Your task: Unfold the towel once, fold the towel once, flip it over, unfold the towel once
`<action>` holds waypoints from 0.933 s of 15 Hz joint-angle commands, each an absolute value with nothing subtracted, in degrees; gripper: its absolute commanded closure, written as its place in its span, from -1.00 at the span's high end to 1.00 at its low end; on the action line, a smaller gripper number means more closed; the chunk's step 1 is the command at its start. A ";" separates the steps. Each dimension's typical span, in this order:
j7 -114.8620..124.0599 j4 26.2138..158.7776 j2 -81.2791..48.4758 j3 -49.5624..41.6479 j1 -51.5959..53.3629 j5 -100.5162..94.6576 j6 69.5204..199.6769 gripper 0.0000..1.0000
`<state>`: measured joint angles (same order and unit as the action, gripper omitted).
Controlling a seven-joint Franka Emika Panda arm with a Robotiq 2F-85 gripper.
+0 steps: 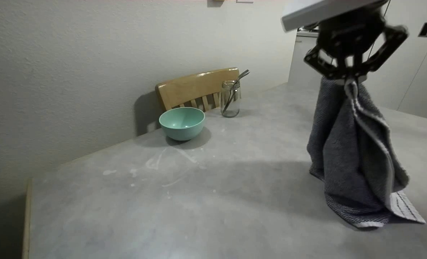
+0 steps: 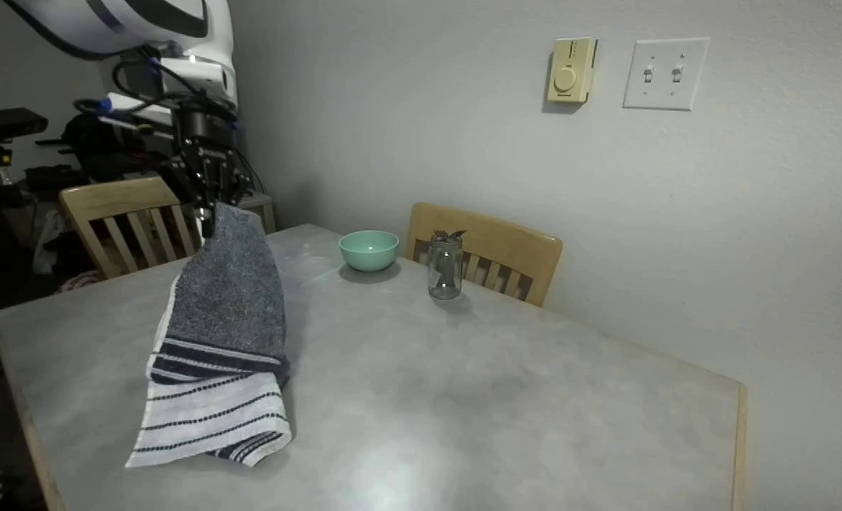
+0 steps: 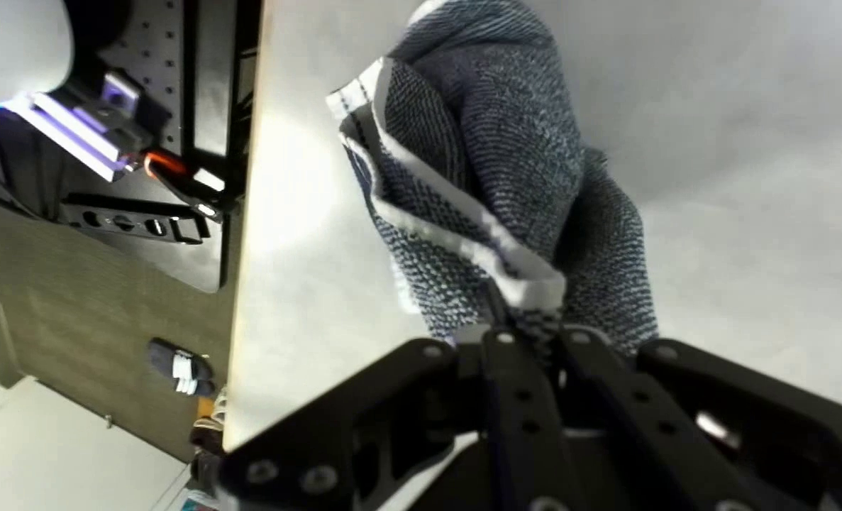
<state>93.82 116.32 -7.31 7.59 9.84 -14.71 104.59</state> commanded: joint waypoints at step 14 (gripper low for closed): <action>46.87 78.50 -48.13 7.59 17.37 -10.88 111.68 0.50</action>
